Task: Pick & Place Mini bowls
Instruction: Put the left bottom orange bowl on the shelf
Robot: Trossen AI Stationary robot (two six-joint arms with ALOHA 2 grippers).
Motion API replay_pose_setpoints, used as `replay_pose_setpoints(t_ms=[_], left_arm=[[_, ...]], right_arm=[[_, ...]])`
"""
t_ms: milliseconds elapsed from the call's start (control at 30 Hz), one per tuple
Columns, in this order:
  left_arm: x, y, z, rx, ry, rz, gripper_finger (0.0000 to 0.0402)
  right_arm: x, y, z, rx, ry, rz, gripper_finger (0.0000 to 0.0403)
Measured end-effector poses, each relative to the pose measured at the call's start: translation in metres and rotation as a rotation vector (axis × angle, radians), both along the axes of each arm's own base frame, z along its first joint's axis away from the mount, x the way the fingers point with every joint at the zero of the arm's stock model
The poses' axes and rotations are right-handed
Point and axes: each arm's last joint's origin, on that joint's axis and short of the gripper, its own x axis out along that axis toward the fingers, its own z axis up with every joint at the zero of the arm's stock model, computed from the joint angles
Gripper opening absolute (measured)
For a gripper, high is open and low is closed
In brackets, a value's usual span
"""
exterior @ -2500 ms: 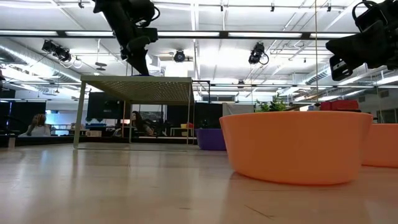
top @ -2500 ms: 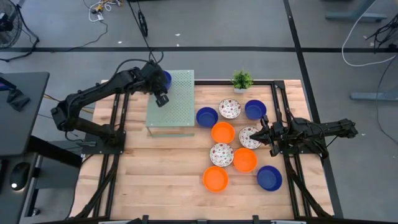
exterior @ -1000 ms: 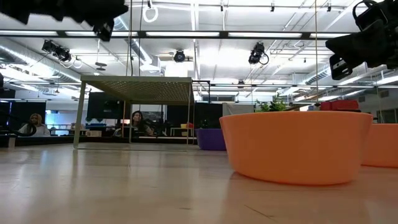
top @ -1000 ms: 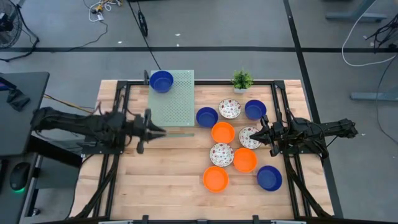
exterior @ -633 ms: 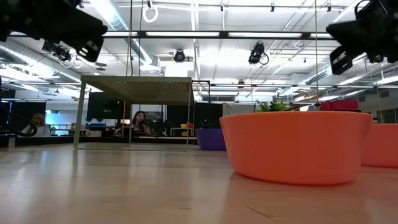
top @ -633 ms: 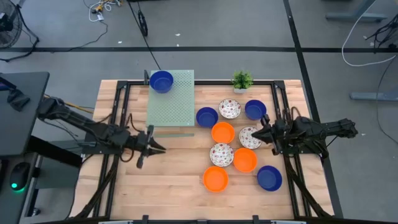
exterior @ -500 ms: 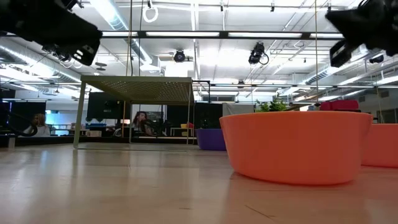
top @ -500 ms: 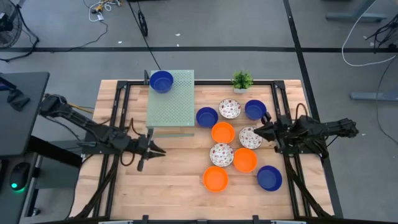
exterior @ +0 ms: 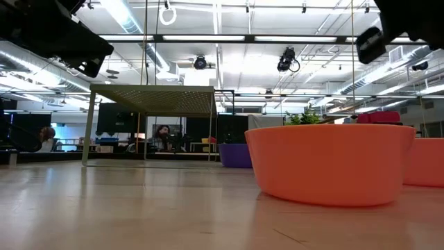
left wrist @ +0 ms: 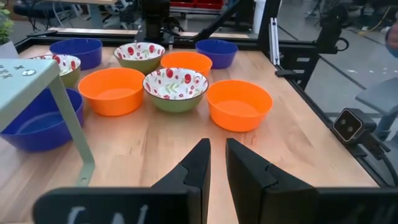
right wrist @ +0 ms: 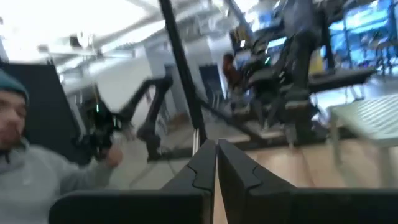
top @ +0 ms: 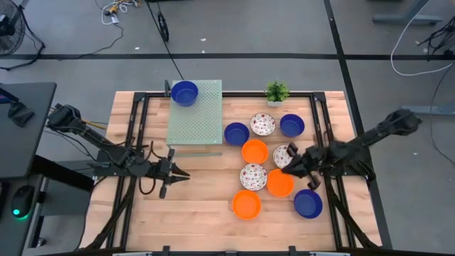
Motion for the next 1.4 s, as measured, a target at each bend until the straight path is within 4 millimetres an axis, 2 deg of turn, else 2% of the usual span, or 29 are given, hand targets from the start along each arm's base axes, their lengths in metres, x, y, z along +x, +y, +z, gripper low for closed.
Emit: replay_pose_setpoints(t_ms=[133, 267, 400, 500, 633, 733, 800, 1033, 1233, 1400], left_arm=[[0.000, 0.000, 0.000, -0.015, 0.003, 0.004, 0.0053], [0.000, 0.000, 0.000, -0.019, 0.005, 0.005, 0.0053], [0.000, 0.000, -0.001, -0.021, 0.009, 0.007, 0.0053], [0.000, 0.000, -0.001, -0.020, 0.011, 0.007, 0.0053], [0.000, 0.000, -0.001, -0.020, 0.011, 0.007, 0.0053], [0.000, 0.000, -0.001, -0.020, 0.012, 0.007, 0.0053], [0.000, 0.000, -0.001, -0.019, 0.014, 0.007, 0.0053], [0.000, 0.000, -0.002, -0.027, 0.018, 0.009, 0.0053], [0.000, 0.000, -0.002, -0.034, 0.019, 0.011, 0.0053], [0.000, 0.001, -0.001, -0.030, 0.016, 0.028, 0.0053]], right_arm=[[0.039, 0.028, 0.010, -0.144, 0.100, 0.035, 0.0022], [0.082, 0.057, 0.015, -0.322, 0.342, 0.083, 0.0030], [0.112, 0.077, 0.017, -0.455, 0.669, 0.112, 0.0062], [0.127, 0.090, 0.018, -0.544, 0.814, 0.162, 0.0098], [0.133, 0.103, 0.004, -0.674, 0.956, 0.261, 0.0140], [0.134, 0.115, -0.008, -0.717, 0.955, 0.324, 0.0156], [0.135, 0.121, -0.013, -0.752, 0.941, 0.307, 0.0159], [0.138, 0.131, -0.024, -0.786, 0.907, 0.262, 0.0146], [0.140, 0.135, -0.042, -0.816, 0.945, 0.285, 0.0126], [0.142, 0.137, -0.040, -0.821, 0.907, 0.285, 0.0107]])
